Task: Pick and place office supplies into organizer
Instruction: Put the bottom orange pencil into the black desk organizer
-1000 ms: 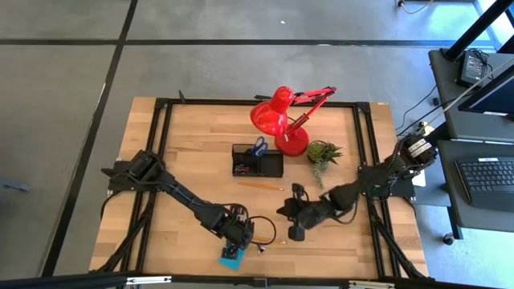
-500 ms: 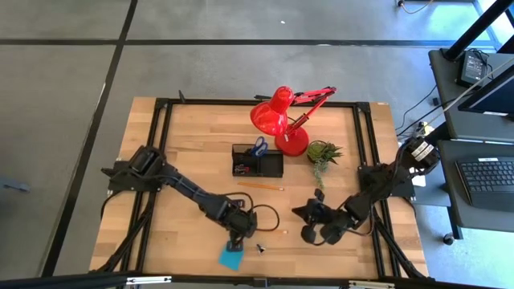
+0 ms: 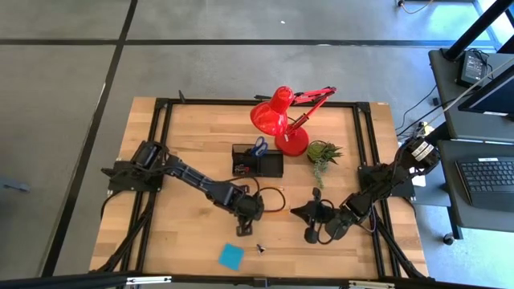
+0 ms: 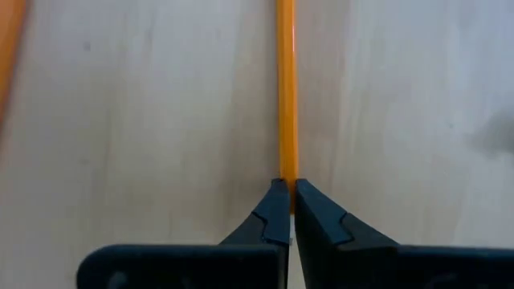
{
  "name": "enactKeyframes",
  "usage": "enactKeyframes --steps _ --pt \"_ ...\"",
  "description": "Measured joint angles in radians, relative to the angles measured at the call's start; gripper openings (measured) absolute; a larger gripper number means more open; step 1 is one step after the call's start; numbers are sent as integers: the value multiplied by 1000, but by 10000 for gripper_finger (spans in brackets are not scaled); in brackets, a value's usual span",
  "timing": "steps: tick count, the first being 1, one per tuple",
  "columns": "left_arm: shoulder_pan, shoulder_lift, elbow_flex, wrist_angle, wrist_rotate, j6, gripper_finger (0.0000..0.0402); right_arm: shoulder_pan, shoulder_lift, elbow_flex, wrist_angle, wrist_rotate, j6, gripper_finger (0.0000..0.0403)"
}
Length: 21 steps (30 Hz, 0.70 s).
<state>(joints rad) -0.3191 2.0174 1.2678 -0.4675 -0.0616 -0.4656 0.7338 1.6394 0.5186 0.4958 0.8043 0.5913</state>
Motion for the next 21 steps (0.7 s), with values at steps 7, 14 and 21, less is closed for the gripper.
enactKeyframes --steps 7,14,21 --pt "17 0 0 0 30 35 3 0 0 0 -16 -27 -82 43" --pt "17 0 0 0 31 90 3 -3 0 0 -73 -27 -107 134" --pt "17 0 0 0 33 94 3 -4 0 0 -68 -43 -175 191"
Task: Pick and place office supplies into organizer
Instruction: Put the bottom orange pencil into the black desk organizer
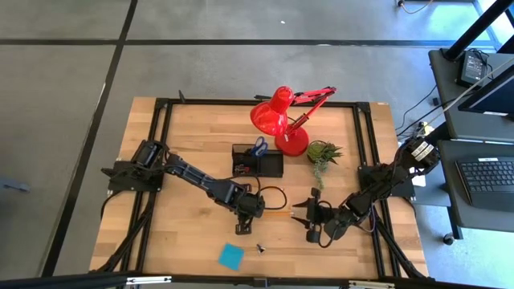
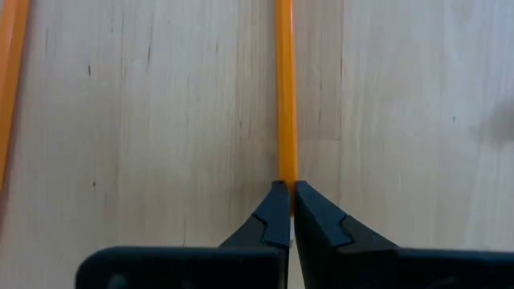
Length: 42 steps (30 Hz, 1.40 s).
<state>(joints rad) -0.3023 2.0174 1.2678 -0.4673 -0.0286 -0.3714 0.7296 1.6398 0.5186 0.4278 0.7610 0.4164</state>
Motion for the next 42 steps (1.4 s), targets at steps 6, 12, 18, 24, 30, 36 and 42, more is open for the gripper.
enactKeyframes --steps 6,12,18,24,30,36,42 --pt "0 0 0 0 1 0 3 0 0 0 -1 -2 -4 213" --pt "1 0 0 0 7 0 3 0 0 0 -3 -2 -6 216" --pt "4 0 0 0 24 17 3 -28 4 0 -3 -13 -11 216" --pt "4 0 0 0 26 18 3 -44 101 0 82 -52 -34 216" --pt "4 0 0 0 28 18 4 -45 191 0 201 -51 -58 216" --pt "4 0 0 0 48 18 4 -75 253 1 231 -103 -6 216" --pt "4 0 0 0 51 18 4 -117 280 4 249 -184 2 210"
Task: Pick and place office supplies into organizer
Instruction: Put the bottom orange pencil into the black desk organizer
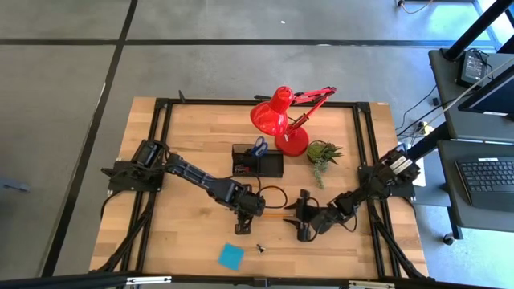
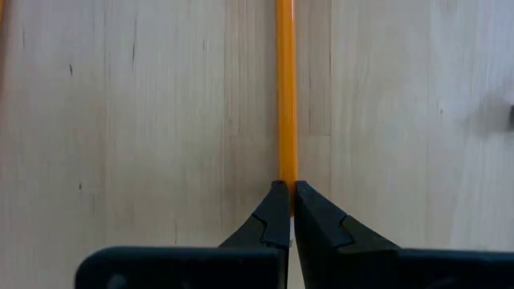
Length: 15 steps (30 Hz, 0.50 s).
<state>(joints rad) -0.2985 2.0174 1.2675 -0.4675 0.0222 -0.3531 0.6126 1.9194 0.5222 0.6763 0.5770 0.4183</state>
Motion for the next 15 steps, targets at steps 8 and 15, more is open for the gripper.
enactKeyframes --steps 8,15 --pt "0 0 0 0 0 -3 4 -6 17 1 8 -16 -1 167" --pt "-1 -1 0 -14 0 -44 4 -7 17 1 9 -24 -5 158"
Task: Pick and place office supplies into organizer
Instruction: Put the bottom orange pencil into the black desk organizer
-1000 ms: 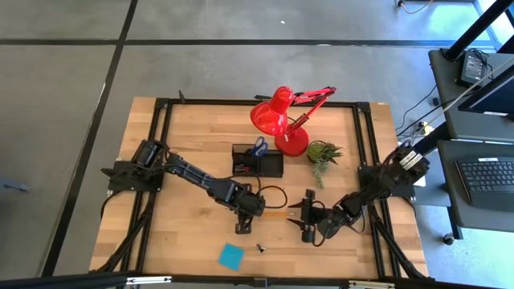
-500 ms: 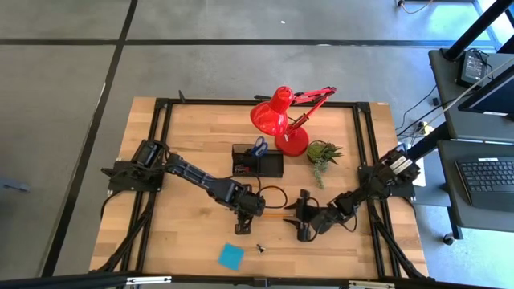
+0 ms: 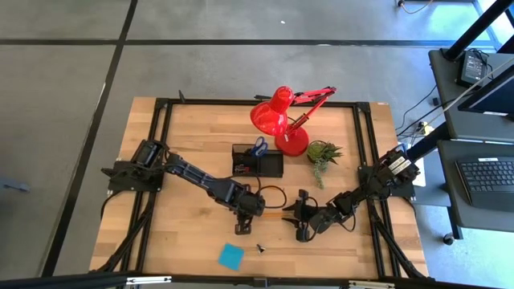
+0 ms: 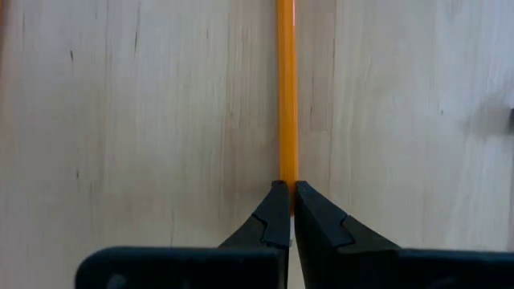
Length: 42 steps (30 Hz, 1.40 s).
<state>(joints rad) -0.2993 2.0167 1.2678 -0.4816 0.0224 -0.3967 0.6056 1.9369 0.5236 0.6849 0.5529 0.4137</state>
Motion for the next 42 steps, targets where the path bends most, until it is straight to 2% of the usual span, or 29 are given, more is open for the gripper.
enactKeyframes --steps 13,24,28,34,42 --pt "-3 -2 1 -37 1 -38 4 0 0 -1 -16 1 42 158" --pt "-3 -2 1 -37 3 -38 4 3 24 -10 56 48 5 158" --pt "-3 -2 1 -37 3 -36 4 2 42 -45 160 46 -3 158" --pt "-5 -2 1 -37 3 -36 4 5 134 -61 347 104 -56 158" --pt "-6 -2 1 -37 2 -36 4 1 251 -56 551 130 -98 158"
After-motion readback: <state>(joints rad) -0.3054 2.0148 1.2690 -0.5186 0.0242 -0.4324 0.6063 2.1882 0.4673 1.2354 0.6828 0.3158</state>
